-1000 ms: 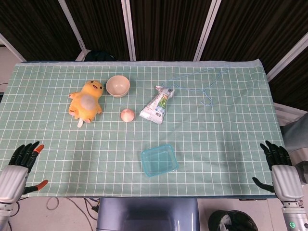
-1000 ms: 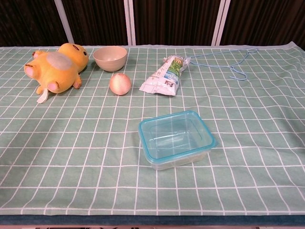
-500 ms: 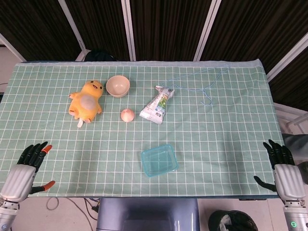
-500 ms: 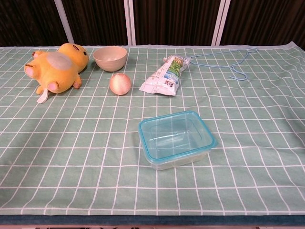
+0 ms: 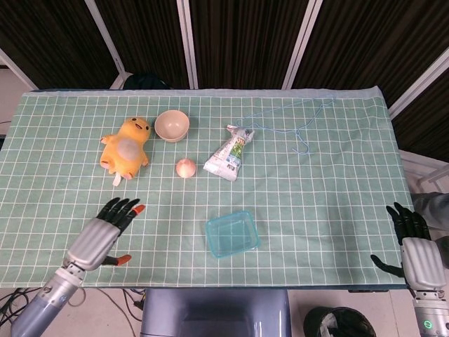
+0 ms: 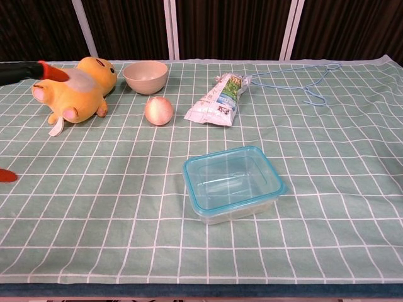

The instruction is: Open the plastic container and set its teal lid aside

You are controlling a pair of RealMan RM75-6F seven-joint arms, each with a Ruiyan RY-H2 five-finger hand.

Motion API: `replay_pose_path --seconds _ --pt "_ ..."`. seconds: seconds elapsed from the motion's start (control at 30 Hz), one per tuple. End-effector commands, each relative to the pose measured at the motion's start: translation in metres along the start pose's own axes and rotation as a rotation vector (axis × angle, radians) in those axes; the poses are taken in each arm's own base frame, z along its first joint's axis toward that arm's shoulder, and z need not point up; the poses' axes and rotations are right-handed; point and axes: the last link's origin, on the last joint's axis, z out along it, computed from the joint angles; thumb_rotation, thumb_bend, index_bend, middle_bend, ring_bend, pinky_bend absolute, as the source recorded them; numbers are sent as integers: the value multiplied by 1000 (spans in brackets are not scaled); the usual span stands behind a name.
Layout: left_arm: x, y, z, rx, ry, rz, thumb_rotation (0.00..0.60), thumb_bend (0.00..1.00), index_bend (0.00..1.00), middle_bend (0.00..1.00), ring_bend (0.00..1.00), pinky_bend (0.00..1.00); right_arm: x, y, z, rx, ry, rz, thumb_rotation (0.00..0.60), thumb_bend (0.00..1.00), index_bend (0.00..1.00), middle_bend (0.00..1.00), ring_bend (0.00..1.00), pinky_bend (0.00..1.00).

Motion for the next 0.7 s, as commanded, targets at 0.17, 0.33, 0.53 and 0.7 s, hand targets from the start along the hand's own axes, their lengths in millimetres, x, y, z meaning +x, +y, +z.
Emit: replay_pose_path --seconds 0.17,0.33,0.53,0.7 --pt "-7 63 54 -114 -31 -22 600 0 0 0 0 33 -1 0 1 -2 -2 9 600 251 0 0 0 0" --pt "-22 94 73 -146 -61 -26 600 0 0 0 0 33 0 1 2 -8 -1 14 600 250 0 0 0 0" --pt "-38 129 92 -146 -83 -29 600 0 0 0 0 33 0 1 3 -9 -2 20 600 250 0 0 0 0" --pt "-48 151 107 -127 -71 -42 600 0 0 0 0 33 -1 0 3 -7 -4 27 600 250 0 0 0 0"
